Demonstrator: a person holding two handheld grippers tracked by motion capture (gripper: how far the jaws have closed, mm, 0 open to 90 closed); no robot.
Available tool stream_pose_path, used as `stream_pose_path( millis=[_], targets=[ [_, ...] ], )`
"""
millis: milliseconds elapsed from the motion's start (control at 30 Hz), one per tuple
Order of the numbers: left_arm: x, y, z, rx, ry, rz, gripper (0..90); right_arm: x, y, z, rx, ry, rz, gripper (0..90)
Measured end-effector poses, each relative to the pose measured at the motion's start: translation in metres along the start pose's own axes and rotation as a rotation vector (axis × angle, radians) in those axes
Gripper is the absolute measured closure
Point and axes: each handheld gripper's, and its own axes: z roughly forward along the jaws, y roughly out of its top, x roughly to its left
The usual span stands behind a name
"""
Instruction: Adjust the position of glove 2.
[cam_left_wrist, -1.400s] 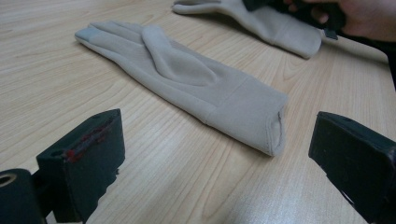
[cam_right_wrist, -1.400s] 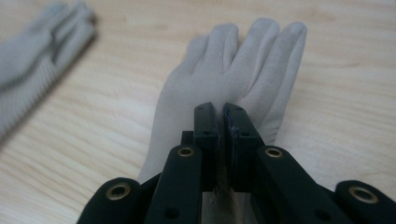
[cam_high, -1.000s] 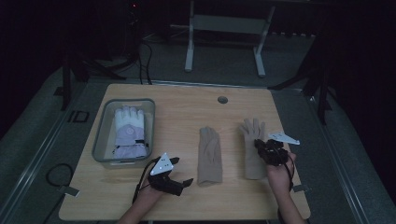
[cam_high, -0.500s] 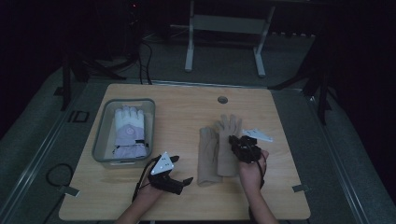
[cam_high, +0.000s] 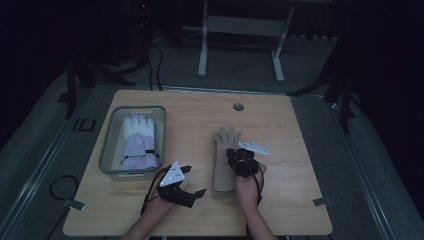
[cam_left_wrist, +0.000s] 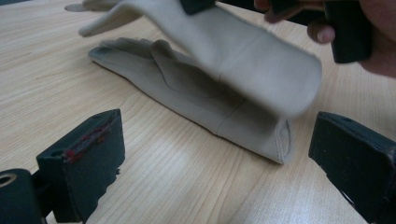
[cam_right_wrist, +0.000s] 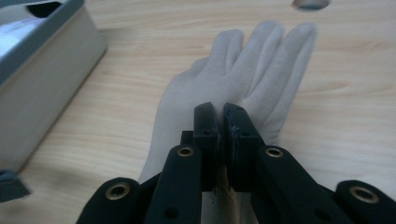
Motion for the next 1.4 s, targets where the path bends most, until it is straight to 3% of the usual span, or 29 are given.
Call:
stream_pose_path(
  millis=[100, 167, 367, 467, 567, 800, 933, 1067, 1133, 1300, 1400],
  targets=[
    [0.000, 0.000, 0.000, 0.001, -0.004, 0.001, 3.6, 0.003, -0.005, 0.003, 0.006, -0.016, -0.011, 84.0],
    [0.000, 0.000, 0.001, 0.004, -0.006, 0.002, 3.6, 0.001, -0.007, 0.007, 0.022, -0.001, 0.020, 84.0],
    [-0.002, 0.000, 0.003, 0.017, -0.006, 0.026, 3.6, -0.002, -0.015, 0.017, 0.067, 0.000, 0.050, 83.7],
    [-0.004, 0.001, 0.004, 0.016, -0.013, 0.025, 3.6, -0.003, -0.020, 0.022, 0.085, -0.003, 0.041, 83.5],
    [-0.004, 0.000, 0.004, 0.018, -0.016, 0.022, 3.6, -0.002, -0.027, 0.029, 0.115, -0.004, -0.002, 82.2],
    [-0.003, 0.000, 0.004, 0.018, -0.018, 0.017, 3.6, -0.006, -0.027, 0.032, 0.137, 0.012, -0.043, 77.5],
    [-0.004, 0.001, 0.004, 0.009, -0.019, 0.014, 3.5, -0.011, -0.024, 0.028, 0.134, 0.052, -0.052, 62.4],
    [-0.006, 0.003, 0.004, -0.008, -0.030, 0.026, 5.0, -0.020, -0.015, 0.021, 0.142, 0.104, -0.122, 42.5],
    [-0.007, 0.005, 0.004, -0.029, -0.029, 0.030, 5.0, -0.027, -0.010, 0.019, 0.158, 0.133, -0.113, 39.2],
    [-0.012, 0.007, 0.009, 0.006, -0.019, 0.032, 5.0, -0.042, -0.001, 0.011, 0.167, 0.240, -0.142, 17.3],
    [-0.017, 0.008, 0.011, 0.027, -0.032, 0.040, 5.2, -0.047, 0.001, 0.007, 0.157, 0.283, -0.184, 14.1]
  ],
)
